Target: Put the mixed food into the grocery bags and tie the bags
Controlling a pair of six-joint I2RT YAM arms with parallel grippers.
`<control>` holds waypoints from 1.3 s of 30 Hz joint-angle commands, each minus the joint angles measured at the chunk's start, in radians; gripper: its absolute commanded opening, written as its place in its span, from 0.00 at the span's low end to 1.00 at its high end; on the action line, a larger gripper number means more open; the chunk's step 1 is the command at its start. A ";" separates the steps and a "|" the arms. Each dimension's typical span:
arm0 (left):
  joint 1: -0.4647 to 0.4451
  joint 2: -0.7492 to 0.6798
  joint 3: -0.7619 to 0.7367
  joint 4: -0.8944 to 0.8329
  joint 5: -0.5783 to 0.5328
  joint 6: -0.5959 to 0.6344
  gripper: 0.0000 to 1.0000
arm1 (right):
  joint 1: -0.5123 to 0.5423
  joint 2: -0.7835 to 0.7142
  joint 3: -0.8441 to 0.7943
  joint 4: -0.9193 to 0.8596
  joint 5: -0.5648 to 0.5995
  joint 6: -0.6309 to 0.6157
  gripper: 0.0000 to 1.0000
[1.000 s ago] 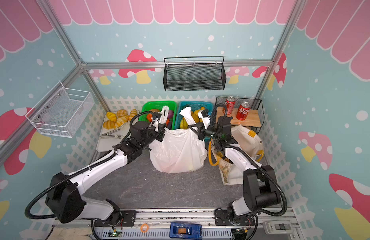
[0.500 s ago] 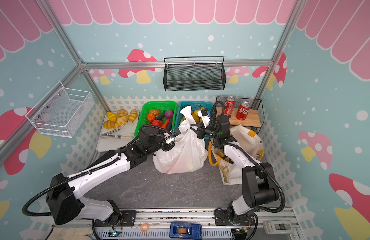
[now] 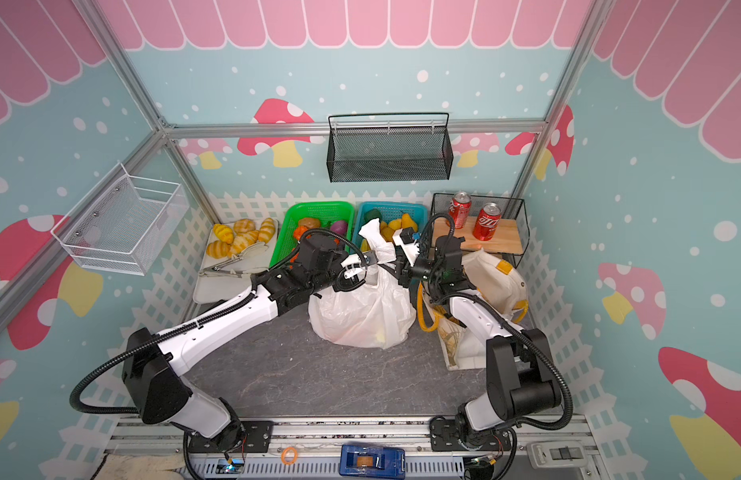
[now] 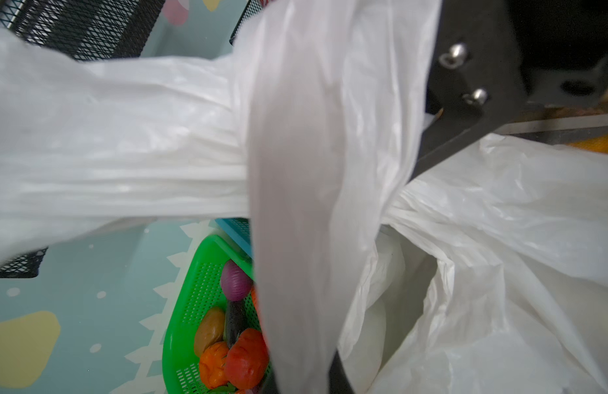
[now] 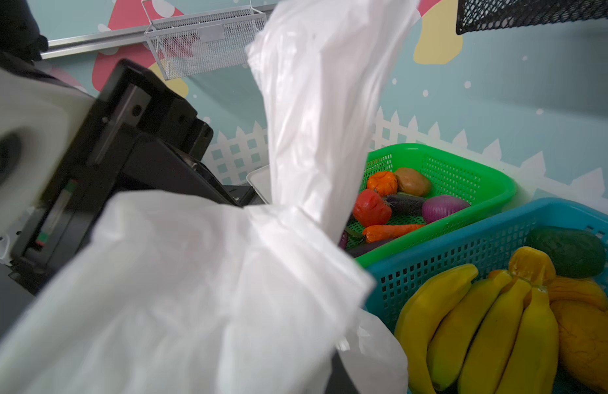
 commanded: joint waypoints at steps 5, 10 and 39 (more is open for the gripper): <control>0.015 0.026 0.047 -0.059 0.059 -0.004 0.01 | -0.002 -0.023 -0.039 0.108 -0.034 -0.027 0.35; 0.015 0.049 0.061 -0.059 0.056 -0.029 0.01 | -0.003 -0.021 -0.069 0.196 -0.070 0.025 0.50; 0.010 0.043 0.037 -0.046 0.040 -0.019 0.11 | -0.001 0.033 -0.097 0.417 -0.001 0.315 0.00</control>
